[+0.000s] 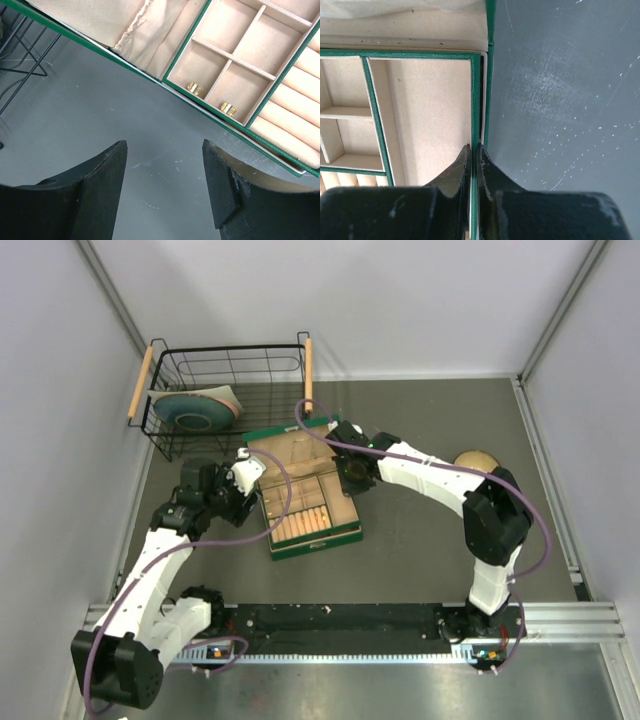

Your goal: Organize the mixed jewelry

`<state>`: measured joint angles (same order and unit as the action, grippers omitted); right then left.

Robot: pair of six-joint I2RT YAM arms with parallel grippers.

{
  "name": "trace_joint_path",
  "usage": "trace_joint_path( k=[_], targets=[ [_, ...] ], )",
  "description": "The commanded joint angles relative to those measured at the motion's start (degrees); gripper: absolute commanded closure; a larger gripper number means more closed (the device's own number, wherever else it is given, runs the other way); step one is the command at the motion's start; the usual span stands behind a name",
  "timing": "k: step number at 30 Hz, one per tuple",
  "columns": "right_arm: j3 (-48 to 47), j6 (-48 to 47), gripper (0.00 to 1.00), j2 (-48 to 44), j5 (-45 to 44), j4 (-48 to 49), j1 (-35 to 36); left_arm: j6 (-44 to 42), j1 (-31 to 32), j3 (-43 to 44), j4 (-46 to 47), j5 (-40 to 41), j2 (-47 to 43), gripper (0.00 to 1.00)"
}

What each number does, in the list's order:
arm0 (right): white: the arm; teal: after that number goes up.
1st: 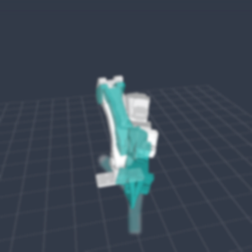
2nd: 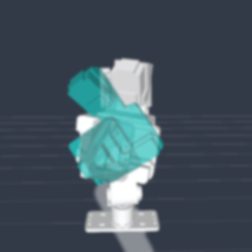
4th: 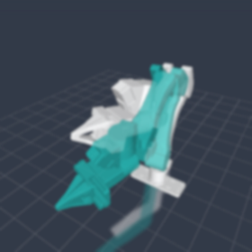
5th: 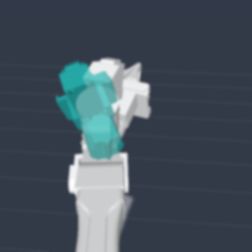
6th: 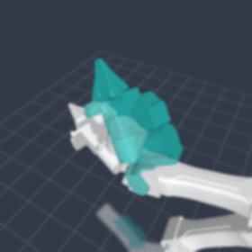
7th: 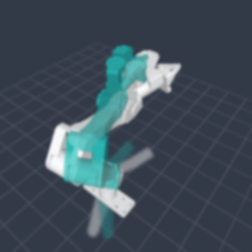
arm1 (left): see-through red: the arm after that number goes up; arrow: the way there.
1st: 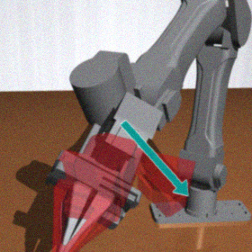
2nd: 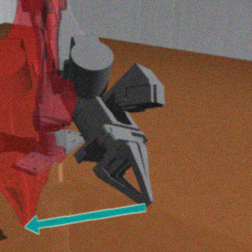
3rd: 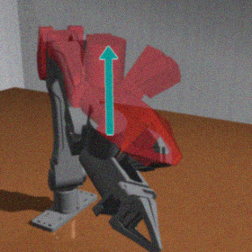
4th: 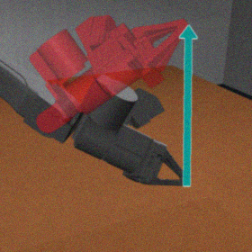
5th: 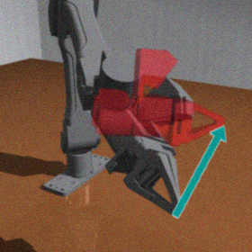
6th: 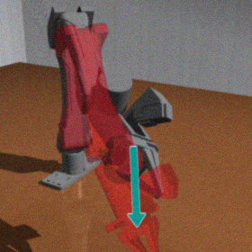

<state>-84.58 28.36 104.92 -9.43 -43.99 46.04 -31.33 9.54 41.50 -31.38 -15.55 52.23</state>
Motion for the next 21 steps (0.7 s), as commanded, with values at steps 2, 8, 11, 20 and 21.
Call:
trace_joint_path(
  k=[2, 8, 11, 20, 21],
  targets=[
    [-3.8, 1.5, 1.0, 0.9, -0.5, 2.1, 1.2, 0.3, -0.2, -0.7, 2.3, -0.9, -0.8, 0.32],
    [-3.3, 2.0, 1.0, 1.0, -1.9, 2.1, 2.0, 0.6, -0.3, -0.9, 2.6, -1.3, -0.4, 0.32],
    [-3.2, 2.2, 1.0, 0.9, -2.2, 2.1, 2.4, 0.5, -0.2, -1.2, 2.7, -1.2, -0.5, 0.32],
    [-2.6, 2.3, 1.0, 0.4, -3.1, 2.2, 3.4, 0.3, -0.2, -1.9, 2.7, -1.2, -0.8, 0.32],
    [-2.4, 2.5, 1.0, 0.2, -3.2, 2.1, 3.4, 0.4, -0.2, -1.9, 2.7, -1.2, -0.7, 0.32]
  ],
)
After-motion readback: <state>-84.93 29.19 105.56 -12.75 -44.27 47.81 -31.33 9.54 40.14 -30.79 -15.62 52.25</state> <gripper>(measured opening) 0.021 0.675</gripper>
